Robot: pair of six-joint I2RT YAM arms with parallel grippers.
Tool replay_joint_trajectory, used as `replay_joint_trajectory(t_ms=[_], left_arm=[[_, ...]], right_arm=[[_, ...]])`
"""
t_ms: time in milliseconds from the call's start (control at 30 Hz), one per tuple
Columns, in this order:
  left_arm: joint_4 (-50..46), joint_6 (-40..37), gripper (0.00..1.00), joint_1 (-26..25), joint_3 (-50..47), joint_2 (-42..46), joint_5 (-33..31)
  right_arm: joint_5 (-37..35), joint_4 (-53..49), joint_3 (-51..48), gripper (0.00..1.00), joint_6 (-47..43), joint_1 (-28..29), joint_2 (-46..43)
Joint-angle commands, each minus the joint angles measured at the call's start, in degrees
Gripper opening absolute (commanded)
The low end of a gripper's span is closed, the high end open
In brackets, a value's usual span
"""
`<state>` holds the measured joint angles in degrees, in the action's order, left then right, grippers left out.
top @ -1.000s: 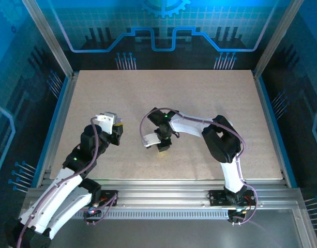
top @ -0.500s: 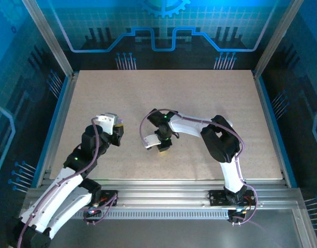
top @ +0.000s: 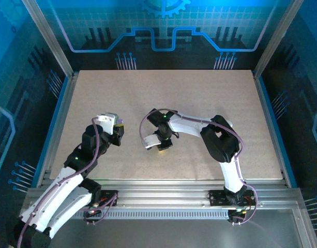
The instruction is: Insert wireless bluetooth earbuds into charging case
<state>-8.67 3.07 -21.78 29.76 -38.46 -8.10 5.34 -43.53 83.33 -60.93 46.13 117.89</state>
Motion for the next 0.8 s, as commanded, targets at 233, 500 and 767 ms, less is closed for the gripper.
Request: replay_joint_trajectory(t_ms=[233, 500, 767], left_arm=[[3.3, 0.5, 0.17, 0.6, -0.9, -2.5, 3.9], [7.0, 1.0, 0.14, 0.4, -0.7, -6.0, 7.7], [16.0, 0.0, 0.13, -2.3, -2.9, -12.7, 8.5]], right_arm=[[0.6, 1.6, -0.5, 0.14, 3.9, 0.2, -2.9], [0.9, 7.3, -6.3, 0.15, 12.8, -1.3, -13.9], [2.3, 15.5, -15.2, 0.16, 22.3, -3.9, -24.9]])
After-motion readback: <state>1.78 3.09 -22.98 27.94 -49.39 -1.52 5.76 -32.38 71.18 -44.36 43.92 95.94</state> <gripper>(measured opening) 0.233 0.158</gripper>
